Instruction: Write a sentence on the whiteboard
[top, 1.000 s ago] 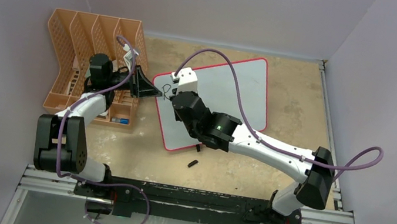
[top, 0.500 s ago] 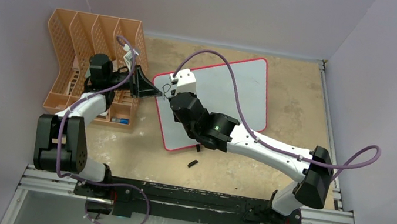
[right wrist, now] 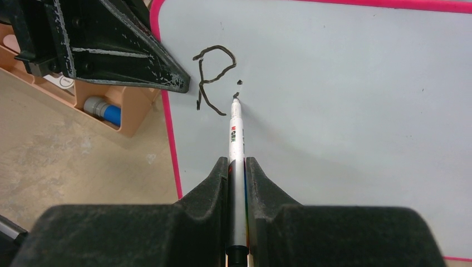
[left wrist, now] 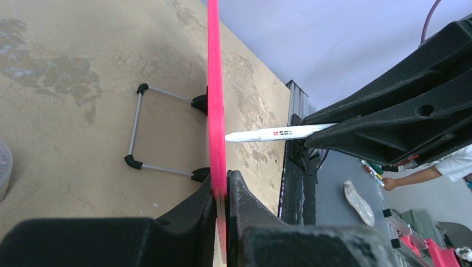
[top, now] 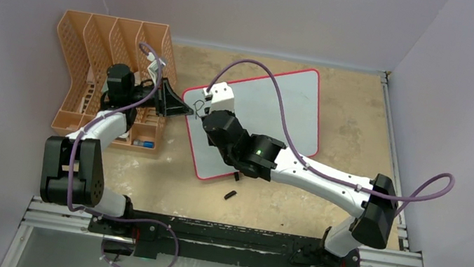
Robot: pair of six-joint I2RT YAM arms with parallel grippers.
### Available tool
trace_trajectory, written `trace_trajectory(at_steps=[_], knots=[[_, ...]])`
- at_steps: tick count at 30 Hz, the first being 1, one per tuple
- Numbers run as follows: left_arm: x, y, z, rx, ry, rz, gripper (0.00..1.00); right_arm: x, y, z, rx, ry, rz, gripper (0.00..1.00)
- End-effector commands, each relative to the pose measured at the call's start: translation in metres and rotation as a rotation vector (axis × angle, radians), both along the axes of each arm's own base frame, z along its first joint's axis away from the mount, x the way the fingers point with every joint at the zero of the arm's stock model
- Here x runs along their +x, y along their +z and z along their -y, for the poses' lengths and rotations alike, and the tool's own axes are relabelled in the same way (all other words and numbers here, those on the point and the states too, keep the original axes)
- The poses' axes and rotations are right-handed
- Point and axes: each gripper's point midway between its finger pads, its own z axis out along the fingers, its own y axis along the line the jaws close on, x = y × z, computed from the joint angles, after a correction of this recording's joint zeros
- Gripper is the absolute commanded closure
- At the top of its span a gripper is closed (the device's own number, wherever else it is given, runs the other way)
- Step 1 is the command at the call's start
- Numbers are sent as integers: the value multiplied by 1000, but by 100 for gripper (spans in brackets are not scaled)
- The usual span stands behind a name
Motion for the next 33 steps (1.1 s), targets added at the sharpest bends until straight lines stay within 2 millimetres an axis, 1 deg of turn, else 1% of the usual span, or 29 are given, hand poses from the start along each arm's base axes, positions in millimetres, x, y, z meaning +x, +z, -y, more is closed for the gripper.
trace_trajectory(at_steps=[1, 14, 19, 24, 29, 31, 33], knots=[[-4, 7, 7, 8, -32, 49, 100, 4, 8, 4, 14, -45, 7, 100], [-3, 7, 7, 9, -30, 49, 100, 0, -6, 4, -17, -26, -30, 100], [-3, 7, 7, 8, -29, 47, 100, -1, -6, 5, -17, -27, -31, 100], [-3, 7, 7, 9, -28, 49, 100, 0, 12, 7, 22, -24, 5, 100], [-2, 7, 7, 10, -24, 49, 100, -4, 39, 8, 104, 14, 48, 100], [-2, 7, 7, 11, -22, 49, 100, -9, 40, 8, 118, 38, 35, 100], [-2, 7, 7, 11, -22, 47, 100, -9, 40, 13, 117, 27, 40, 100]])
